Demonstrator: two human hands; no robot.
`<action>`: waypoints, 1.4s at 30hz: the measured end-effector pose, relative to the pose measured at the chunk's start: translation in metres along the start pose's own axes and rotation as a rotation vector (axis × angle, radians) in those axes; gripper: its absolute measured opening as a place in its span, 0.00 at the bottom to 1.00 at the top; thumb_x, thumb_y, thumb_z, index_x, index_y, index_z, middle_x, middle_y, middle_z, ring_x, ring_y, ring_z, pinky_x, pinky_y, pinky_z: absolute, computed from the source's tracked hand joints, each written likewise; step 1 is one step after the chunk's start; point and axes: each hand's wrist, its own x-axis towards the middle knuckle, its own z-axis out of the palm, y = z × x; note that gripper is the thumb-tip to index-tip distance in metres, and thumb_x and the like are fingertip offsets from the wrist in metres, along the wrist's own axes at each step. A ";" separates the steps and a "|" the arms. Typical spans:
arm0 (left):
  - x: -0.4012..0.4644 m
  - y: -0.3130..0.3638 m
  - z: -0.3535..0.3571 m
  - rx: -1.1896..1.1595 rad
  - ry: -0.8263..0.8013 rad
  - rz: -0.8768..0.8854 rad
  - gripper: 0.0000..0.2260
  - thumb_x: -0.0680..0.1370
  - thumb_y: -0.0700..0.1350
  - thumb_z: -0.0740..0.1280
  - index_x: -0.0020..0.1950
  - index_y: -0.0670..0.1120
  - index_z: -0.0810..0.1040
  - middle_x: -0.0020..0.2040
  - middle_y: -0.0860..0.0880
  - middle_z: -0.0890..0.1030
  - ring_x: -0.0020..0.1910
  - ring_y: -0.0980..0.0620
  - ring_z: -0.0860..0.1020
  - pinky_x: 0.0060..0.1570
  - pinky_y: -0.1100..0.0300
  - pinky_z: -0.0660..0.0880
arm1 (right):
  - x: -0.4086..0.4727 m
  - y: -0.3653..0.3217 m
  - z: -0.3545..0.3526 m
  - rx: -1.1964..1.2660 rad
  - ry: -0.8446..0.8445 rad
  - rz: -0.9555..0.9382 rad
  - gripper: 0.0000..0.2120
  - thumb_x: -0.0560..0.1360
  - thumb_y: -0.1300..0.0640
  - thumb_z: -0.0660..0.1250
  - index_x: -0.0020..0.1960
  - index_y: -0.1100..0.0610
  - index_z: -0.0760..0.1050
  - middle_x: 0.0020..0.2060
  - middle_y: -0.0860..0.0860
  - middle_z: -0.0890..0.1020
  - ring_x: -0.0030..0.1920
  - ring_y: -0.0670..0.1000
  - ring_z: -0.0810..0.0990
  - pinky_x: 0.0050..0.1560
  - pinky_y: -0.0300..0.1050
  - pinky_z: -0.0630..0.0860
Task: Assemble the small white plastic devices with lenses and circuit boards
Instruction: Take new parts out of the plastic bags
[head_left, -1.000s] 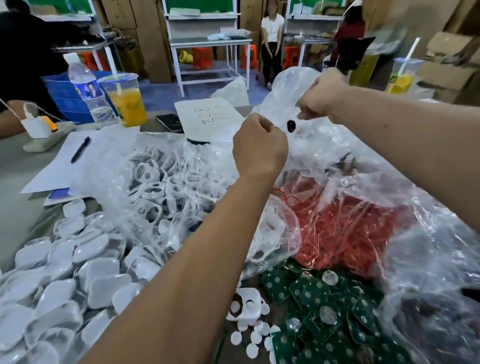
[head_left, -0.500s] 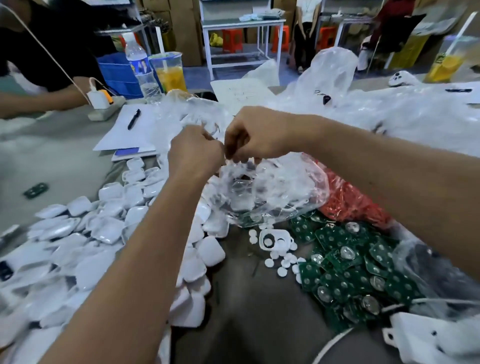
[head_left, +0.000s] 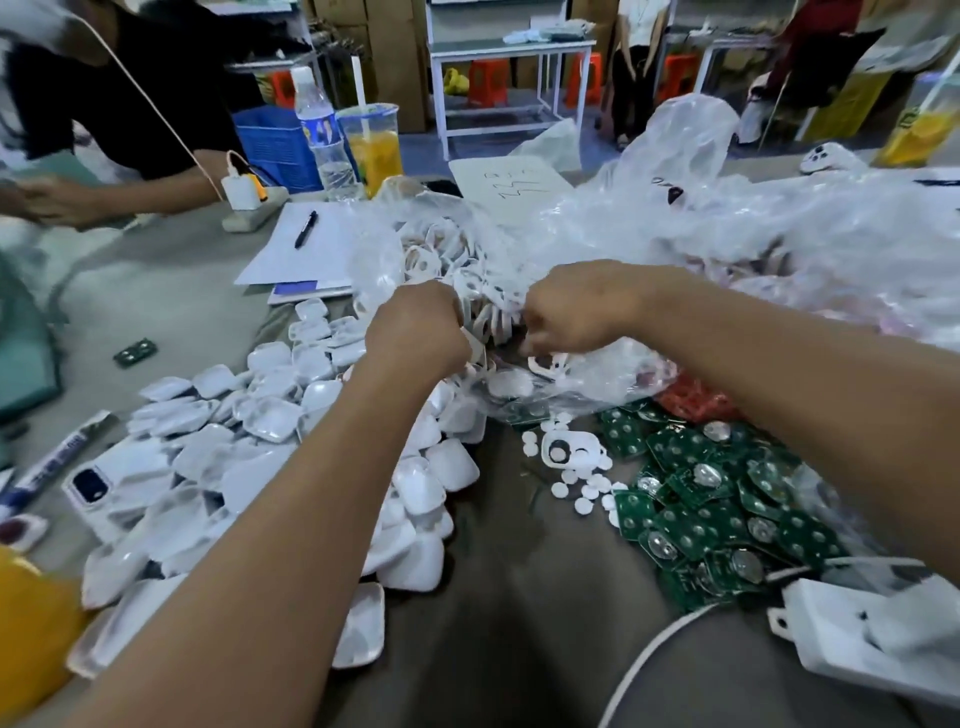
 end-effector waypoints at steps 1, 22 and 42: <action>0.000 0.003 0.001 0.019 -0.014 0.024 0.12 0.72 0.38 0.72 0.53 0.49 0.83 0.51 0.46 0.82 0.49 0.44 0.80 0.42 0.57 0.74 | -0.003 0.005 0.001 -0.084 -0.009 0.057 0.17 0.80 0.47 0.69 0.37 0.55 0.72 0.36 0.50 0.78 0.36 0.53 0.76 0.34 0.43 0.68; 0.003 0.044 0.014 -1.276 -0.112 -0.412 0.07 0.78 0.39 0.65 0.41 0.41 0.79 0.30 0.43 0.80 0.22 0.48 0.75 0.24 0.64 0.70 | -0.025 -0.004 -0.008 0.330 0.436 -0.049 0.07 0.76 0.55 0.75 0.52 0.55 0.87 0.44 0.52 0.83 0.48 0.55 0.80 0.50 0.49 0.75; -0.053 0.044 0.000 -0.614 -0.059 -0.025 0.20 0.83 0.53 0.66 0.45 0.36 0.83 0.42 0.39 0.86 0.30 0.45 0.80 0.29 0.58 0.77 | -0.106 -0.033 0.027 0.682 0.310 0.217 0.06 0.74 0.56 0.78 0.50 0.54 0.85 0.43 0.49 0.85 0.43 0.47 0.82 0.44 0.37 0.77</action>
